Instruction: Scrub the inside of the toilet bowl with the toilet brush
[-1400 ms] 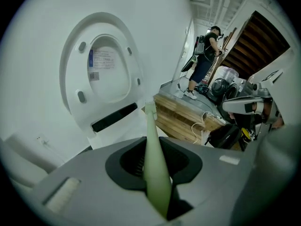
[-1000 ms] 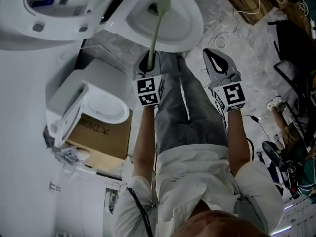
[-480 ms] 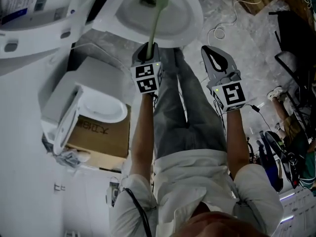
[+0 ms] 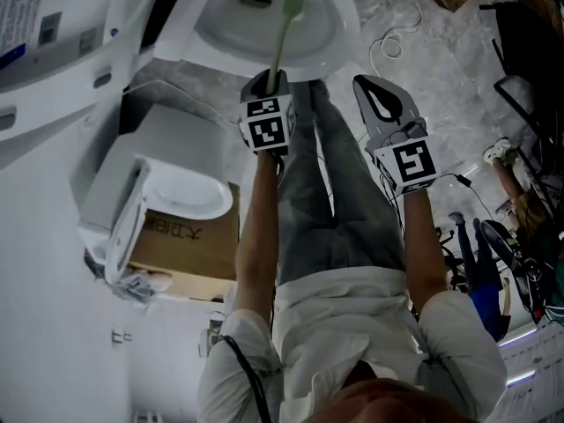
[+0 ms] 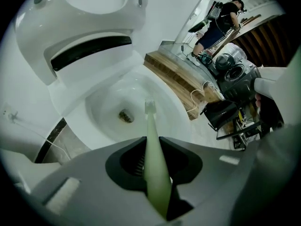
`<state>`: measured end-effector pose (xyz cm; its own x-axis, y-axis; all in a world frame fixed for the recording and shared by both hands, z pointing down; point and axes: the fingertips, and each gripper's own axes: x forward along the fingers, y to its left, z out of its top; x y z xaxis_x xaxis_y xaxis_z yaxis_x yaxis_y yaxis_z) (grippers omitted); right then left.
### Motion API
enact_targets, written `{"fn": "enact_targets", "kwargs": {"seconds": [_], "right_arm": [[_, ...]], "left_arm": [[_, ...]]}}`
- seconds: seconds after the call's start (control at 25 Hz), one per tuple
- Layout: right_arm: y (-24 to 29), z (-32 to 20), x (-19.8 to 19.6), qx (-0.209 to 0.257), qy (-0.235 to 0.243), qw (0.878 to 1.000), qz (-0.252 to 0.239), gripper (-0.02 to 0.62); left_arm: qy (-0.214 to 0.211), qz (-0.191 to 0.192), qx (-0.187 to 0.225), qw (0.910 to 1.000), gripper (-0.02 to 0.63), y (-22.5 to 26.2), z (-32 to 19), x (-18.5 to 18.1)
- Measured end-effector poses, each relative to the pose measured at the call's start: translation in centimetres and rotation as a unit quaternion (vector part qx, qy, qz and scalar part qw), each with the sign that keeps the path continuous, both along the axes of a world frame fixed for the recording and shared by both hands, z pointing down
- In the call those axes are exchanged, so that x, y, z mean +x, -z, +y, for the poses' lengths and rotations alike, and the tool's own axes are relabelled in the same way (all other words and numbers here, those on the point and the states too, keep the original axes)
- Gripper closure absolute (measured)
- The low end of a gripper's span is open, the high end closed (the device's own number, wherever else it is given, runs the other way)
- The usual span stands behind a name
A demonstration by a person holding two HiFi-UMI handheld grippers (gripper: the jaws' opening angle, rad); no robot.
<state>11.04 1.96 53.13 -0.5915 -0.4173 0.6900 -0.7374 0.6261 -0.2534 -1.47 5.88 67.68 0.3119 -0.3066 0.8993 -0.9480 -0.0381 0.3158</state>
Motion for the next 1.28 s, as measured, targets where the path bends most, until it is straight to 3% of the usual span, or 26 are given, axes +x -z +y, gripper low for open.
{"fn": "enact_targets", "kwargs": {"seconds": [0.36, 0.6, 0.8, 1.04, 1.28], "right_arm": [[-0.7, 0.0, -0.3, -0.014, -0.015, 1.0, 0.001, 0.592], [-0.8, -0.1, -0.2, -0.021, -0.021, 1.0, 0.001, 0.591], [-0.9, -0.5, -0.6, -0.025, -0.021, 0.999, 0.002, 0.591], [-0.9, -1.1, -1.6, -0.028, -0.018, 0.999, 0.005, 0.592], [-0.7, -1.9, -2.9, -0.028, -0.016, 0.999, 0.005, 0.592]], "left_arm": [[-0.041, 0.0, -0.042, 0.9983, 0.506, -1.4, 0.3, 0.7], [-0.121, -0.016, -0.066, 0.9903, 0.506, -0.9, 1.3, 0.6], [-0.202, -0.042, -0.078, 0.9754, 0.506, -0.4, 2.3, 0.0], [-0.286, -0.076, -0.085, 0.9514, 0.506, -0.4, 2.7, -1.6], [-0.345, -0.112, -0.088, 0.9279, 0.506, -0.7, 2.9, -4.0]]}}
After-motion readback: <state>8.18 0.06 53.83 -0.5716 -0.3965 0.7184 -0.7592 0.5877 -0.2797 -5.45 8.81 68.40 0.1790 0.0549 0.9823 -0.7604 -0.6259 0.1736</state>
